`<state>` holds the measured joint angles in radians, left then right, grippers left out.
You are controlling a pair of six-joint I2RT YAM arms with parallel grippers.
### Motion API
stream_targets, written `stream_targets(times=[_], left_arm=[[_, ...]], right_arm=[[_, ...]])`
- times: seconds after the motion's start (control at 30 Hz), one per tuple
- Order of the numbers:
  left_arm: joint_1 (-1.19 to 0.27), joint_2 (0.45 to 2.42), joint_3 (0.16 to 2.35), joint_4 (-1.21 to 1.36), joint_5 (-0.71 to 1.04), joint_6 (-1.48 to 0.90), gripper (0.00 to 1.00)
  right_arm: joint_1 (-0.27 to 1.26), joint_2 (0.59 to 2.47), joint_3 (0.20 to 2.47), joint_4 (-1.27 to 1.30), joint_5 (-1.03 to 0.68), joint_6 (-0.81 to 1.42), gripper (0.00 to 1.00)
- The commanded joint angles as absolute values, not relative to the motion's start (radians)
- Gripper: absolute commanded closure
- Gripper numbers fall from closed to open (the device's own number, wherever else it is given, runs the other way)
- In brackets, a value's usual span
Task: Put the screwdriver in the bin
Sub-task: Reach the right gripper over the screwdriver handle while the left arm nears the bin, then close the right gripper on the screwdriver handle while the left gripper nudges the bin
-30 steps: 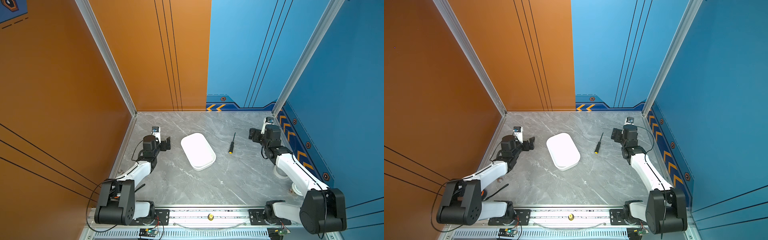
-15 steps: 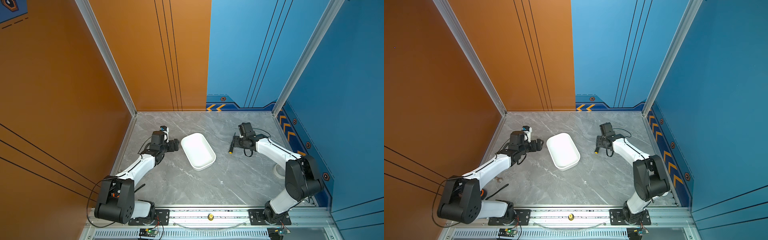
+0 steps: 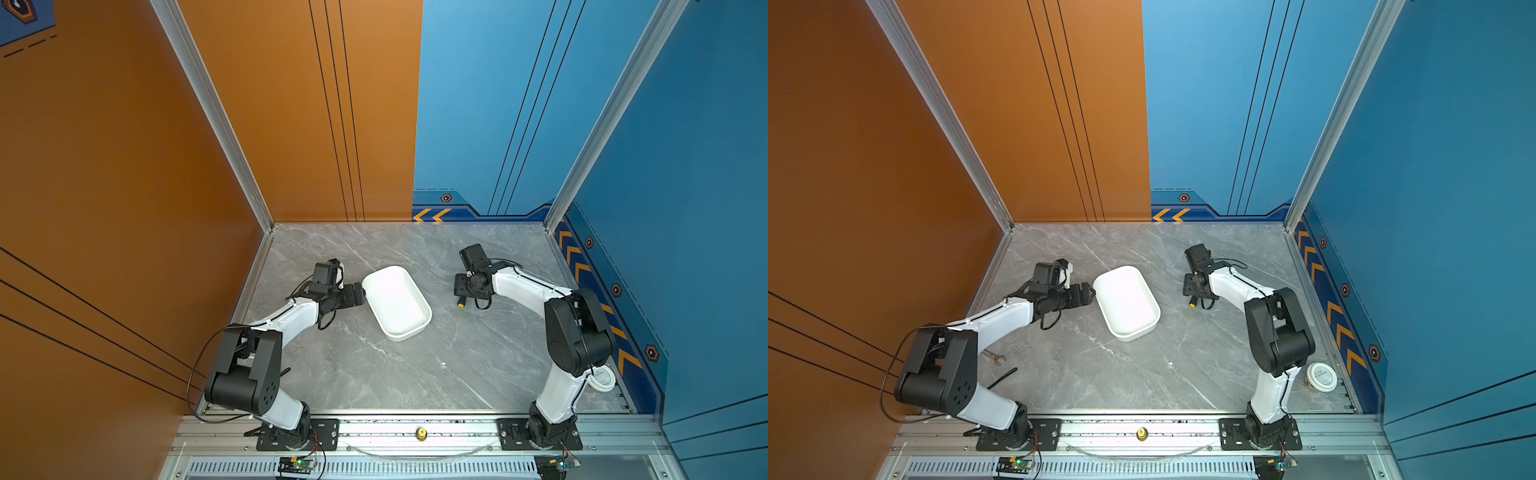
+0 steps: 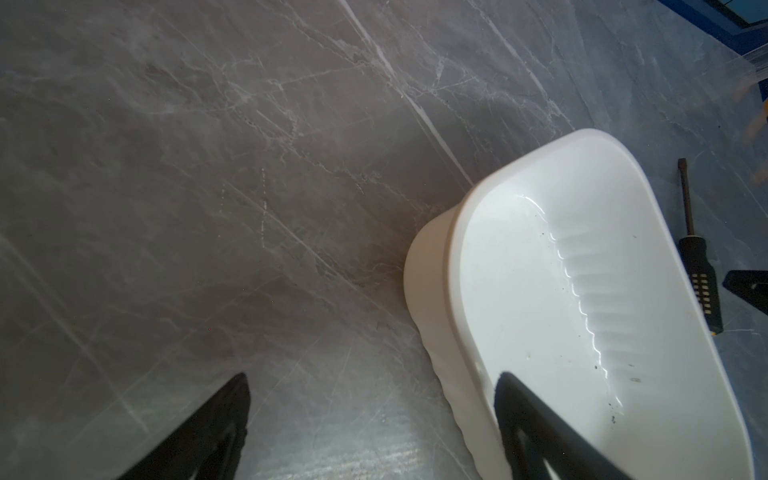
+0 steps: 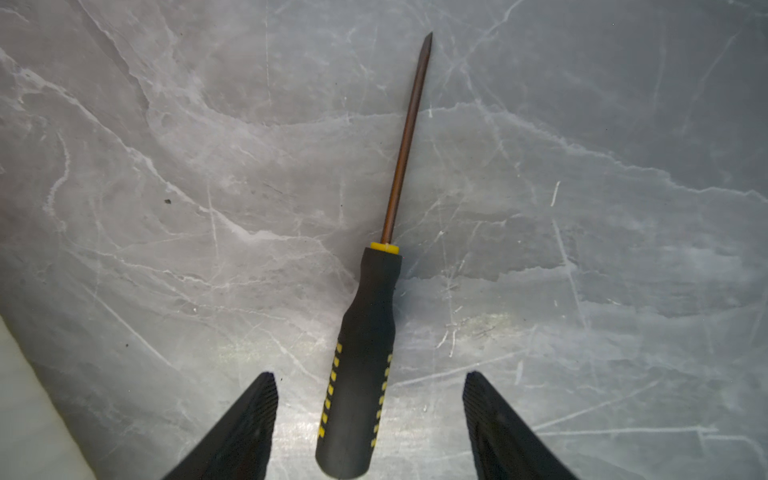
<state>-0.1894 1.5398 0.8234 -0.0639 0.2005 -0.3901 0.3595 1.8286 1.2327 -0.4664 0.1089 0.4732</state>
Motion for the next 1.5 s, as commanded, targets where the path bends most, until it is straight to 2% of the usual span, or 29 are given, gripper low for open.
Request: stream_targets(times=[0.0,0.2,0.53,0.57,0.73,0.93,1.47], left_arm=[[-0.186,1.578,0.856,-0.062,0.265,-0.431,0.07],[-0.184,1.6,0.86,-0.045,0.257,-0.477,0.12],[-0.187,1.531,0.845,-0.064,0.251,-0.484,0.12],[-0.189,1.542,0.846,-0.054,0.261,-0.489,0.18],[-0.196,1.588,0.843,0.006,0.304,-0.531,0.3],[-0.199,1.612,0.827,0.118,0.359,-0.573,0.36],[-0.27,1.777,0.888,0.298,0.436,-0.647,0.39]], right_arm=[[0.364,1.858,1.27,-0.509,0.14,0.495,0.31],[0.363,1.9,1.291,-0.512,0.132,0.495,0.38],[0.364,1.931,1.303,-0.518,0.126,0.497,0.42],[0.364,1.935,1.304,-0.518,0.126,0.497,0.43],[0.364,1.935,1.298,-0.519,0.124,0.497,0.44],[0.361,1.936,1.298,-0.522,0.133,0.487,0.45],[0.345,1.943,1.292,-0.523,0.133,0.488,0.48]])
